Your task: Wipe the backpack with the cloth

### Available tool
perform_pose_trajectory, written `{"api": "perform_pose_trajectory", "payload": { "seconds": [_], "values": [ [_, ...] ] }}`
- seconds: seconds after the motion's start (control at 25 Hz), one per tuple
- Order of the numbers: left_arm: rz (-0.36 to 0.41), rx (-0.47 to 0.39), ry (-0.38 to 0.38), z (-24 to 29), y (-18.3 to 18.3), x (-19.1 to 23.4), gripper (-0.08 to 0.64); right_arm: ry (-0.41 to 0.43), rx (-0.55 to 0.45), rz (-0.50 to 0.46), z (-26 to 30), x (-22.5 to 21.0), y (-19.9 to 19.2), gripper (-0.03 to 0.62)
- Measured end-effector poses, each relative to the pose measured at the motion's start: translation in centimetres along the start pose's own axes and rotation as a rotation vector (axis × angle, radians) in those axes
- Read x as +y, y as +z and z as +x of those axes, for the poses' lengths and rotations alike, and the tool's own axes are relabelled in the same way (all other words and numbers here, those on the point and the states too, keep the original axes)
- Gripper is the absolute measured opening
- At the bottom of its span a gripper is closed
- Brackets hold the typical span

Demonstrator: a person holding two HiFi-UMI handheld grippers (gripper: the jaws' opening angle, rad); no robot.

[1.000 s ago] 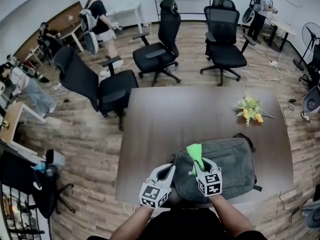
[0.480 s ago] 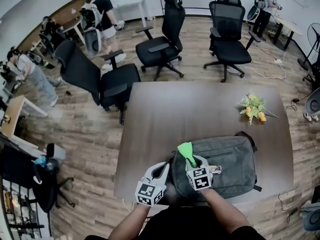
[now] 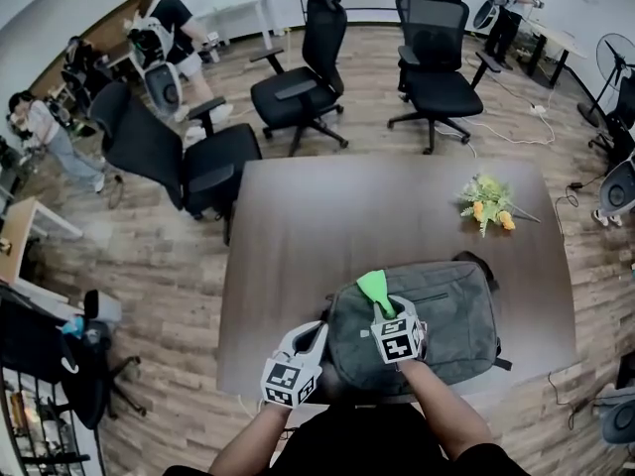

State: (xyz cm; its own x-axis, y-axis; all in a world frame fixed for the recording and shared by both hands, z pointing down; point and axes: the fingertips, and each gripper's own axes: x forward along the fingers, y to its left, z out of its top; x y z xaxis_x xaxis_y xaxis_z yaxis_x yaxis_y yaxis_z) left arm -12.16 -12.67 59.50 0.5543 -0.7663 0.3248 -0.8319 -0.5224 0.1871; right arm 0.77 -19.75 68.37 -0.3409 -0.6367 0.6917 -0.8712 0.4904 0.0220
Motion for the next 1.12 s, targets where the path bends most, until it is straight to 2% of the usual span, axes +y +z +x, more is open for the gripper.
{"api": "perform_pose_trajectory", "payload": {
  "seconds": [0.36, 0.76, 1.12],
  "values": [
    [-0.017, 0.005, 0.002, 0.5, -0.2, -0.3, 0.020, -0.130, 0.053, 0.039, -1.5, -6.3, -1.1, 0.097],
    [-0.015, -0.001, -0.019, 1.9, -0.2, -1.0, 0.020, -0.278, 0.116, -0.031, -3.5, -12.2, -2.3, 0.097],
    [-0.043, -0.001, 0.003, 2.1, -0.5, 0.1, 0.020, -0.373, 0.168, -0.004, -5.4, -16.9, -3.3, 0.095]
  ]
}}
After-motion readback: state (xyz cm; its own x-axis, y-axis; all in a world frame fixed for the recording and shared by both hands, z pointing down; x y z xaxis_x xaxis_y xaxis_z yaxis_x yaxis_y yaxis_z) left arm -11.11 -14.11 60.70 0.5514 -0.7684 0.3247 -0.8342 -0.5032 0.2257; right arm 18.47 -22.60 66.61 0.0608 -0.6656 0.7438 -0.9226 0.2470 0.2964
